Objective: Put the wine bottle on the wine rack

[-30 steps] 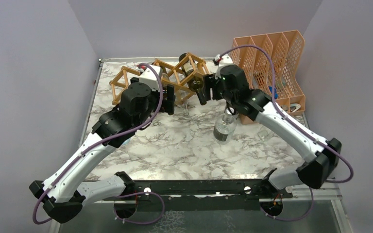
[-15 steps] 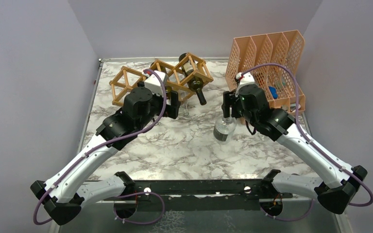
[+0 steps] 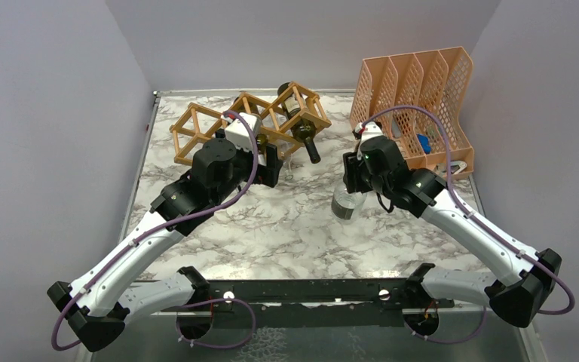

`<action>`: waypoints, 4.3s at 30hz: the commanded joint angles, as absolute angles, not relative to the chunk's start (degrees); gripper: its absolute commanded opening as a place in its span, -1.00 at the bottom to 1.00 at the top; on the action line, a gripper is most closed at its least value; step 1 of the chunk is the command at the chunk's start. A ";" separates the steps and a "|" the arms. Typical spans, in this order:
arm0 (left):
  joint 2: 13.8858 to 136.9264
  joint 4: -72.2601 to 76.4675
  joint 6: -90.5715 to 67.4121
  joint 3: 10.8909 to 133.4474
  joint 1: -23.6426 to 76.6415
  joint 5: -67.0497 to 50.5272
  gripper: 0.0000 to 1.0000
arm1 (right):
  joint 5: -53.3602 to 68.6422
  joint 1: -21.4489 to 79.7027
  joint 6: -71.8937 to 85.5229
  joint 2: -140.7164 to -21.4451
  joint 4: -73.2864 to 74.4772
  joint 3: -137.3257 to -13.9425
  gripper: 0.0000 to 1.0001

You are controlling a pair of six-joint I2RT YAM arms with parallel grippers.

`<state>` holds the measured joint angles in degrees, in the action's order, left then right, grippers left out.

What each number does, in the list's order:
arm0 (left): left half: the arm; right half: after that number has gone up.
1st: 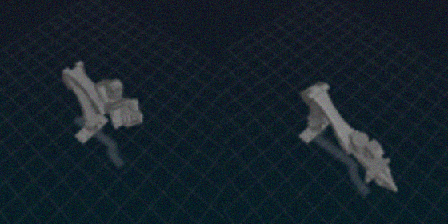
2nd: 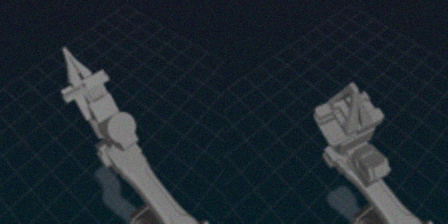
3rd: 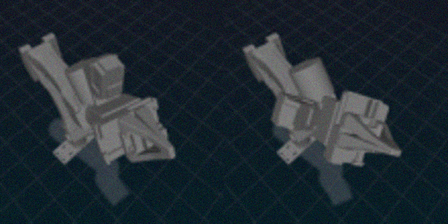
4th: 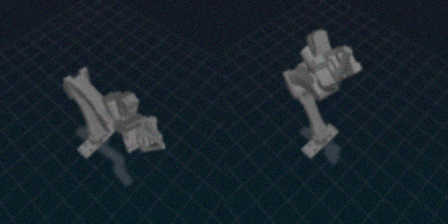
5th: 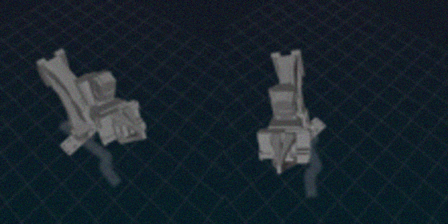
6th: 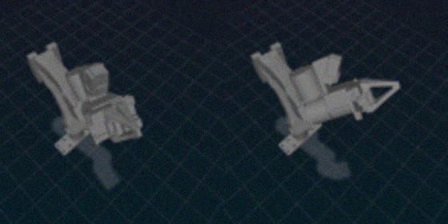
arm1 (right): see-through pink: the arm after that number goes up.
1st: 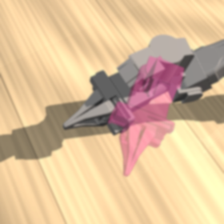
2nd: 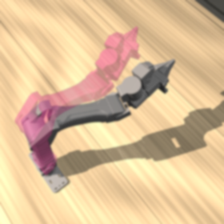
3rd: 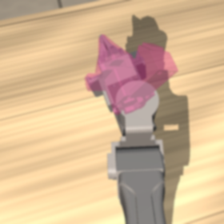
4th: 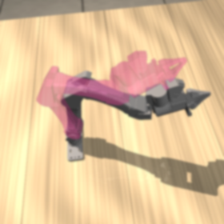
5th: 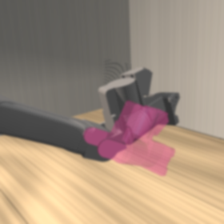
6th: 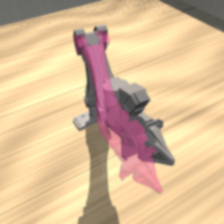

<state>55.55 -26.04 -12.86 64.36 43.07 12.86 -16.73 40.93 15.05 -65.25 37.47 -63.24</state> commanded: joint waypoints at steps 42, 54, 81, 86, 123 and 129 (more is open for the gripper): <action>57.48 -22.40 -20.57 59.97 42.80 9.67 0.98 | 9.15 51.76 17.50 -59.03 -22.28 -33.06 -0.98; 60.18 -22.44 -19.45 60.82 42.69 9.93 0.98 | 17.36 52.12 18.36 -53.50 -17.77 -21.61 -0.98; 58.98 -29.80 -23.50 54.51 41.67 18.31 0.98 | 19.77 52.60 13.00 -72.36 -1.54 -34.11 -0.98; 57.91 -30.30 -26.87 50.12 41.27 19.16 0.98 | 18.43 52.82 12.48 -77.34 1.08 -36.48 -0.92; 62.86 -25.15 -28.88 40.64 39.16 13.32 0.97 | 12.90 54.25 2.95 -94.78 5.32 -50.43 0.02; 59.95 -25.10 -30.14 39.62 39.15 14.12 0.95 | 10.46 55.55 2.12 -96.94 3.32 -49.19 -0.08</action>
